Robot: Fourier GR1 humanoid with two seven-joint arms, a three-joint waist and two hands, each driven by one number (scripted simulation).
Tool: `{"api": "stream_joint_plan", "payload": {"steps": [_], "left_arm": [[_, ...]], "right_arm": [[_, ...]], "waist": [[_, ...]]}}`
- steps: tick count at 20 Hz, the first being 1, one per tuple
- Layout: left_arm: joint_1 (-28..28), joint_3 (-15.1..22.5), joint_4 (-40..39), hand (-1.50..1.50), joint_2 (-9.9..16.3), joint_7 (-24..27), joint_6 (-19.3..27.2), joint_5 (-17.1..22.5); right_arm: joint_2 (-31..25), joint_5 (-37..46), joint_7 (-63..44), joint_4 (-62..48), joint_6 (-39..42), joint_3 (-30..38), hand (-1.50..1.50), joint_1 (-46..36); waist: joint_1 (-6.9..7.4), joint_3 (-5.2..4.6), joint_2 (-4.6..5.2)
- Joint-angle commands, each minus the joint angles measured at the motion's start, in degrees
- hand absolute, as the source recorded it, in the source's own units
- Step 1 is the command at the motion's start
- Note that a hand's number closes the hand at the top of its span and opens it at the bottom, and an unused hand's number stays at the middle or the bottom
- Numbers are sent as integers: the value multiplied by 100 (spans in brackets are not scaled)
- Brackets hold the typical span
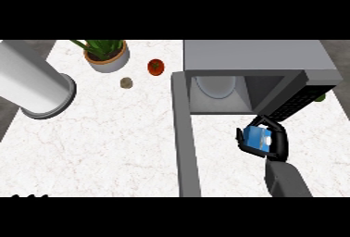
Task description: Pick up the milk, place it into the microwave and close the microwave
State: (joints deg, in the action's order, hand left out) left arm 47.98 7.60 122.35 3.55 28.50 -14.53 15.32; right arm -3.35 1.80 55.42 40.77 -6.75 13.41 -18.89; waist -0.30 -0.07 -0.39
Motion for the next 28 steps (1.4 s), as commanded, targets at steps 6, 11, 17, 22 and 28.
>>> {"api": "stream_joint_plan", "payload": {"steps": [6,11,17,22,28], "left_arm": [[-186,-11,-183,-150,-34,18,-16,34],[93,139,-180,-150,-174,134,96,-142],[329,-77,189,-150,33,138,-122,210],[33,319,-283,-150,-295,213,134,-322],[-149,-234,-93,-150,-64,-80,69,211]], "right_arm": [[28,138,-1564,3199,101,-852,150,1925],[91,-456,-2209,4250,884,-1100,150,2247],[332,-886,-3032,4906,660,-1452,150,2083],[335,-363,-2741,4349,44,-1608,150,1592],[335,-208,-3284,3748,-839,-2017,150,621]], "waist": [[-38,-2,5],[4,1,12],[73,5,27],[91,7,37],[101,8,43]]}}
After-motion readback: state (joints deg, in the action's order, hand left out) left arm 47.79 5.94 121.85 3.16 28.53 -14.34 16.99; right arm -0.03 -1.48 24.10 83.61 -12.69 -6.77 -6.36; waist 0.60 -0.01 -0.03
